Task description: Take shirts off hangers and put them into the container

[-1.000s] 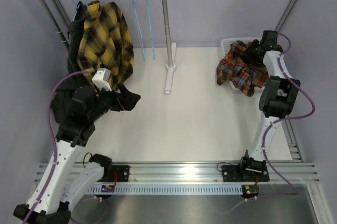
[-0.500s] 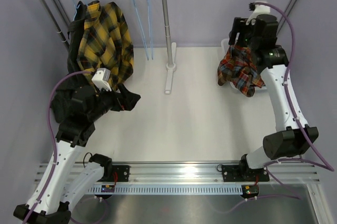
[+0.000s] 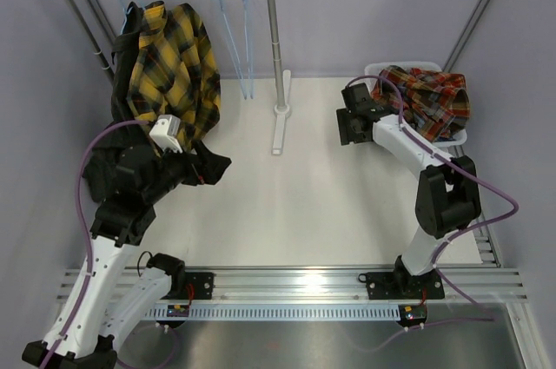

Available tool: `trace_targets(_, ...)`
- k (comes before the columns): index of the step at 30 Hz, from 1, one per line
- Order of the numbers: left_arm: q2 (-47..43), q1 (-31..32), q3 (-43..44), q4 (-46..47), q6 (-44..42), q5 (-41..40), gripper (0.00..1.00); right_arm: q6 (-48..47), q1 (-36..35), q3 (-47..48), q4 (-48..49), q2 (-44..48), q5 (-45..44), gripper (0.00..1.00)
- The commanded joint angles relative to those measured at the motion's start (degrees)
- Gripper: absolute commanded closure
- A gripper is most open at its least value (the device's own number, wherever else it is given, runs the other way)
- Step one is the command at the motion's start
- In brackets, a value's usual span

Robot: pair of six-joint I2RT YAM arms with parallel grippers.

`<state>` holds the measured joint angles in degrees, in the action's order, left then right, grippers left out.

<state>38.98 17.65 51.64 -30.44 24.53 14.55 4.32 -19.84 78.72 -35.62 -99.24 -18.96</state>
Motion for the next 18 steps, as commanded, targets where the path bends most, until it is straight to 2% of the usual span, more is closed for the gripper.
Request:
trace_targets(1,-0.22,0.28,-0.31,1.17,0.69,0.40,0.01,6.04,-2.22,1.97,-1.21,-2.00,-7.83,0.25)
trace_targets(9,-0.57,0.28,-0.13,1.08,0.78,0.48,0.01,18.17,-3.10,6.09,-2.08,-10.79,-21.89,0.24)
trace_targets(12,-1.01,0.28,-0.48,0.99,1.13,0.57,0.01,22.66,-3.10,7.85,-3.06,-12.64,-23.83,0.20)
trace_targets(18,-2.33,0.28,-1.01,0.99,1.57,0.57,0.01,27.58,-3.10,9.00,-1.30,-15.45,-25.42,0.20)
